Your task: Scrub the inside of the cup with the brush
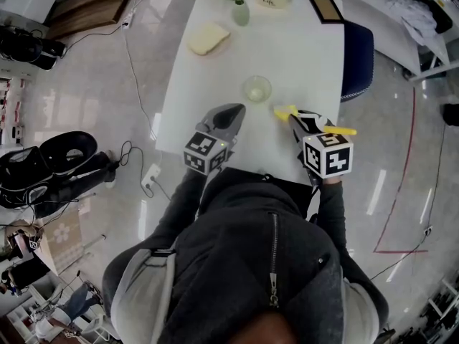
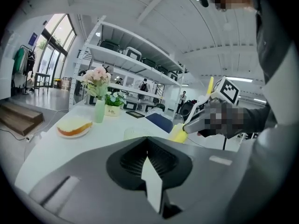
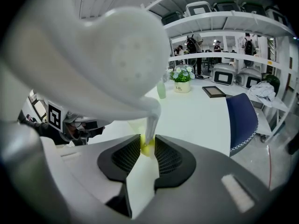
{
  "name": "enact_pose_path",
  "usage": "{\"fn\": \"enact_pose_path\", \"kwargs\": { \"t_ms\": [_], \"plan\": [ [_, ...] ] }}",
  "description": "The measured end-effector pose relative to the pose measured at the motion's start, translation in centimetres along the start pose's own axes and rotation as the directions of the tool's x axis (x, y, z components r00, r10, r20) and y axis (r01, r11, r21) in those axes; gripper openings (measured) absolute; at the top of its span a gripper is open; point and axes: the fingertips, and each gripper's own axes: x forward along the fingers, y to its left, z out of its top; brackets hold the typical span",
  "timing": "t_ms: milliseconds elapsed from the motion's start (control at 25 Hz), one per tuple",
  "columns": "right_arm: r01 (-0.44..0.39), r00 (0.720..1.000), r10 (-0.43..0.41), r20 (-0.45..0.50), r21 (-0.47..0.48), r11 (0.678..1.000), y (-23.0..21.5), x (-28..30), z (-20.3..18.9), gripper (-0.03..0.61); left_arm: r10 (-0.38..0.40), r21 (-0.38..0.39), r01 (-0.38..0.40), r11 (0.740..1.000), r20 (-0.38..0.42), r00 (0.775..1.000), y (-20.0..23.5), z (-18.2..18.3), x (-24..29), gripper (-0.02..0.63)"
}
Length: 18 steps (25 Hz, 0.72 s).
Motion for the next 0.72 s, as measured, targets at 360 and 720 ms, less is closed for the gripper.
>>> {"fn": "enact_pose_path", "kwargs": {
  "t_ms": [360, 720],
  "plan": [
    [0.001, 1.0, -0.001, 0.003, -0.001, 1.0, 0.2, -0.3, 0.0, 0.1, -0.02, 0.002, 0.02, 1.0, -0.013, 1.0, -0.8, -0.8, 0.3, 0.011],
    [0.005, 1.0, -0.005, -0.004, 0.002, 1.0, 0.3, -0.3, -0.1, 0.1, -0.052, 0.02, 0.053, 0.998, -0.033, 0.998, -1.6, -1.3, 0.9, 0.011]
  ]
}}
